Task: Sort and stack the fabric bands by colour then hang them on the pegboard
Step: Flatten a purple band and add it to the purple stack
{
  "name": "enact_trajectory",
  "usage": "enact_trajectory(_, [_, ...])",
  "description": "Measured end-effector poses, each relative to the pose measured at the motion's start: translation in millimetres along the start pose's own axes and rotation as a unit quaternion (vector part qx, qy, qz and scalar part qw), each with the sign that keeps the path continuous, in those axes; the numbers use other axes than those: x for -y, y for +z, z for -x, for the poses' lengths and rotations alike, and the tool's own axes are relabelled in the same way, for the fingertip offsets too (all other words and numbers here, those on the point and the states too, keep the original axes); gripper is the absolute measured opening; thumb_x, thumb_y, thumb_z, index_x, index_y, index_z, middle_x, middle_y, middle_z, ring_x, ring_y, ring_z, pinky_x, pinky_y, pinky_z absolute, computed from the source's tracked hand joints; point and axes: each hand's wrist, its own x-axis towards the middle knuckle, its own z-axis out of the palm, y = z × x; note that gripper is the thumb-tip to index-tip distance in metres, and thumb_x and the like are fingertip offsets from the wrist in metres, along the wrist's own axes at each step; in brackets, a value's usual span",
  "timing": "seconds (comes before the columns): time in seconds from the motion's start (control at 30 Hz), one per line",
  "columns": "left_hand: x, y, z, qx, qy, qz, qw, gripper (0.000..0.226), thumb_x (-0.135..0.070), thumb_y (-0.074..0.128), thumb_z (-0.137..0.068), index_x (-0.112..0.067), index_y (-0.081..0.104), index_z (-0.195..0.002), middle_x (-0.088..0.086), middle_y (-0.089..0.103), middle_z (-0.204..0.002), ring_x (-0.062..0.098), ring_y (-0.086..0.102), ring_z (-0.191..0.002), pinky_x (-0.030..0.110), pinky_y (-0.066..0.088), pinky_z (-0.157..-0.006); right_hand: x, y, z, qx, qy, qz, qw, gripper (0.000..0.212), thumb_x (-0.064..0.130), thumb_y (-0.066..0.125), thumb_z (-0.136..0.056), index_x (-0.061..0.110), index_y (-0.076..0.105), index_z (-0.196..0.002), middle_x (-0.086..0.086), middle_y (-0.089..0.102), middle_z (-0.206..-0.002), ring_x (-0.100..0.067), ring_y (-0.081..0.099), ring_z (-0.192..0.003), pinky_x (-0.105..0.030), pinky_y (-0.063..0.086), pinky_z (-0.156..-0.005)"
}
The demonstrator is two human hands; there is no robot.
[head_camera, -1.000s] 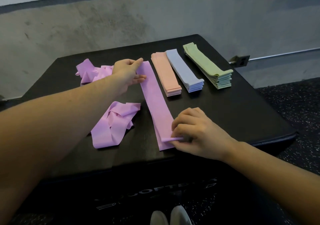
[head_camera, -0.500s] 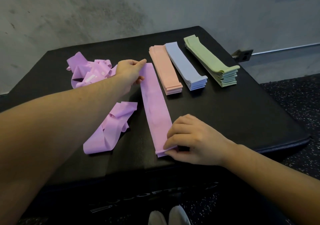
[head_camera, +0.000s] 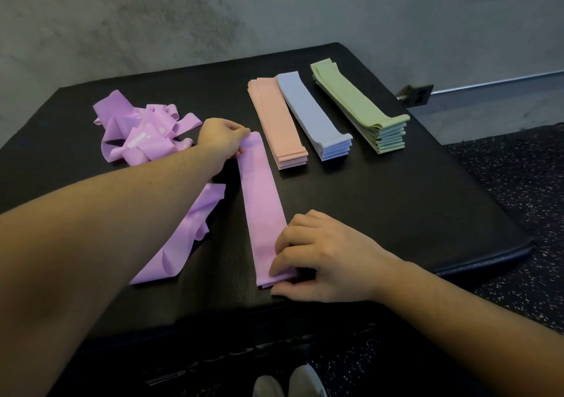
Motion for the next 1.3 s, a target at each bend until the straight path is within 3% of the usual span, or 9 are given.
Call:
enact_trajectory(0.2, [-1.5,-11.7,8.0,0.012,0.03,-0.004,0.999,0.026,-0.023,0.063,-0.1,-0.018,0.066,-0.126,0.001,0.066,-0.098,0.011,0.062,-0.074,0.021,0.051,-0.065,2.7,0.5,1.0,-0.065,0.052,-0.054,0.995,0.027,0.047,0.066,-0.092,0.025,0.074,-0.106,0.011,0.065,-0.101,-0.006,0.056,-0.094,-0.031,0.045,-0.082])
enact_trajectory(0.33, [-1.5,-32.5,26.3,0.014,0.076,-0.006,0.997,0.016,-0.023,0.059,-0.102,-0.021,0.063,-0.117,-0.002,0.065,-0.1,0.011,0.062,-0.078,0.018,0.046,-0.06,2.3,-4.1,-2.8,-0.053,0.119,-0.123,0.984,0.024,0.044,0.061,-0.093,0.03,0.071,-0.109,0.017,0.065,-0.101,-0.005,0.058,-0.099,-0.03,0.05,-0.088])
enact_trajectory(0.47, [11.5,-61.1,53.7,0.026,0.14,-0.064,0.988,0.012,-0.025,0.055,-0.104,-0.023,0.064,-0.111,-0.01,0.062,-0.098,0.007,0.06,-0.083,0.016,0.044,-0.058,1.9,-6.9,-7.0,-0.079,0.185,-0.172,0.964,0.016,0.032,0.063,-0.094,0.038,0.067,-0.109,0.018,0.064,-0.098,-0.008,0.06,-0.099,-0.027,0.053,-0.085])
enact_trajectory(0.63, [52.1,-97.7,86.2,0.044,0.215,-0.114,0.969,0.013,-0.018,0.059,-0.1,-0.019,0.07,-0.108,-0.005,0.066,-0.111,0.008,0.062,-0.102,0.014,0.046,-0.079,5.8,-11.5,-22.6,-0.095,0.234,-0.183,0.95,0.032,0.015,0.066,-0.094,0.046,0.063,-0.105,0.016,0.062,-0.097,-0.006,0.061,-0.089,-0.019,0.05,-0.081])
enact_trajectory(0.77, [92.8,-125.4,103.1,-0.002,0.242,-0.166,0.956,0.013,-0.025,0.063,-0.097,-0.023,0.071,-0.107,-0.011,0.062,-0.117,0.008,0.055,-0.113,0.033,0.046,-0.099,13.5,-11.5,-49.9,-0.057,0.233,-0.162,0.957,0.028,0.017,0.063,-0.095,0.04,0.064,-0.112,0.018,0.062,-0.098,0.003,0.059,-0.09,-0.013,0.049,-0.077])
enact_trajectory(0.87, [123.0,-142.6,107.0,-0.001,0.219,-0.173,0.96,0.022,-0.038,0.067,-0.094,-0.031,0.068,-0.114,-0.018,0.057,-0.122,0.006,0.053,-0.117,0.04,0.044,-0.106,16.8,-5.3,-75.5,-0.039,0.211,-0.13,0.968,0.027,0.019,0.064,-0.094,0.035,0.064,-0.116,0.018,0.062,-0.103,0.001,0.057,-0.096,-0.009,0.042,-0.079])
enact_trajectory(0.97, [148.4,-153.0,112.6,-0.005,0.179,-0.143,0.973,0.03,-0.042,0.071,-0.091,-0.034,0.065,-0.119,-0.021,0.054,-0.125,0.006,0.053,-0.119,0.043,0.045,-0.106,17.2,0.8,-104.6,0.009,0.221,-0.116,0.968,0.036,0.024,0.066,-0.092,0.035,0.06,-0.126,0.016,0.058,-0.12,-0.001,0.057,-0.103,-0.016,0.046,-0.088])
enact_trajectory(1.13, [171.7,-153.2,125.4,-0.042,0.15,-0.072,0.985,0.036,-0.038,0.074,-0.087,-0.037,0.064,-0.122,-0.023,0.061,-0.118,0.003,0.056,-0.108,0.033,0.048,-0.099,20.5,6.9,-147.0,0.028,0.241,-0.058,0.969,0.049,0.026,0.064,-0.093,0.029,0.052,-0.14,0.007,0.052,-0.144,-0.011,0.051,-0.127,-0.026,0.042,-0.105])
enact_trajectory(1.3, [172.6,-150.1,124.1,-0.042,0.201,-0.141,0.968,0.025,-0.038,0.075,-0.085,-0.036,0.07,-0.11,-0.028,0.059,-0.098,0.0,0.055,-0.09,0.032,0.045,-0.094,13.2,14.0,-161.3,0.07,0.293,-0.018,0.953,0.059,0.036,0.066,-0.092,0.025,0.049,-0.146,0.002,0.053,-0.147,-0.017,0.054,-0.129,-0.037,0.046,-0.109])
